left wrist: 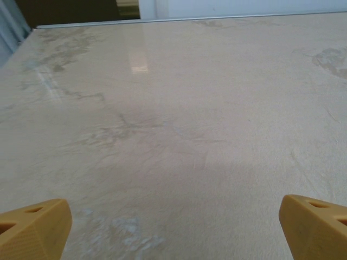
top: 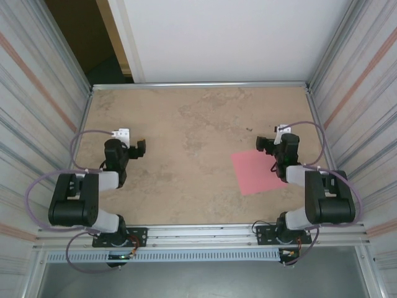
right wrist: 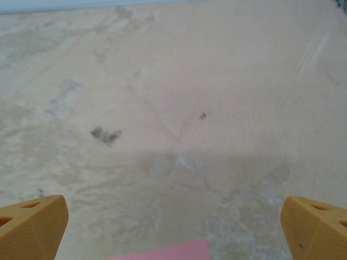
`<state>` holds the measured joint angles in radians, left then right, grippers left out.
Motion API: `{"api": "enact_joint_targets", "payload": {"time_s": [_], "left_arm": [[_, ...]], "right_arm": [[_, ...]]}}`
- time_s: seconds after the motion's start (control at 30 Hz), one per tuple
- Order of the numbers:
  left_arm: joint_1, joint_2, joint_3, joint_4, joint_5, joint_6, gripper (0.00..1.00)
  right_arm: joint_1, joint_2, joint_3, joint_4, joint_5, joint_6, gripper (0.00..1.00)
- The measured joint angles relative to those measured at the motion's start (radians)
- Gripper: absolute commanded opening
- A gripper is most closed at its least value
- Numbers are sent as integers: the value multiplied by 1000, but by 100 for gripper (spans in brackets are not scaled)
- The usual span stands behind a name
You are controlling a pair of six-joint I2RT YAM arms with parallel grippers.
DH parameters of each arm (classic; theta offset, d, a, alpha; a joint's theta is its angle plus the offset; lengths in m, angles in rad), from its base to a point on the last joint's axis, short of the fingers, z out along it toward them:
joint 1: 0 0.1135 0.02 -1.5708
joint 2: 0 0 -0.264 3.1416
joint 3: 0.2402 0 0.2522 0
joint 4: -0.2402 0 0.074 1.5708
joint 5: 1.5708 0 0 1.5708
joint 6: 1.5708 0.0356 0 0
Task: Fold a paper plane with a square sheet of paper (pick it up from the middle)
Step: Move the square sheet of paper to the center of the table.
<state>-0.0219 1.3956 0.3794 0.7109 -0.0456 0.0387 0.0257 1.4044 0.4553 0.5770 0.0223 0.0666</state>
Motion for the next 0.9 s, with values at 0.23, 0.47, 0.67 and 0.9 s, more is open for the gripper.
{"api": "enact_joint_targets", "payload": {"time_s": [0.23, 0.47, 0.67, 0.9], "left_arm": [[0, -257, 118, -341, -72, -173, 99], [0, -273, 327, -660, 53, -391, 99], [-33, -187, 352, -712, 283, -541, 98], [-159, -51, 351, -586, 462, -782, 94]], "right_arm": [[56, -142, 186, -299, 30, 91, 99], [47, -149, 387, -687, -45, 343, 99], [-22, -95, 410, -938, -184, 506, 97], [-44, -18, 338, -1040, -281, 589, 88]]}}
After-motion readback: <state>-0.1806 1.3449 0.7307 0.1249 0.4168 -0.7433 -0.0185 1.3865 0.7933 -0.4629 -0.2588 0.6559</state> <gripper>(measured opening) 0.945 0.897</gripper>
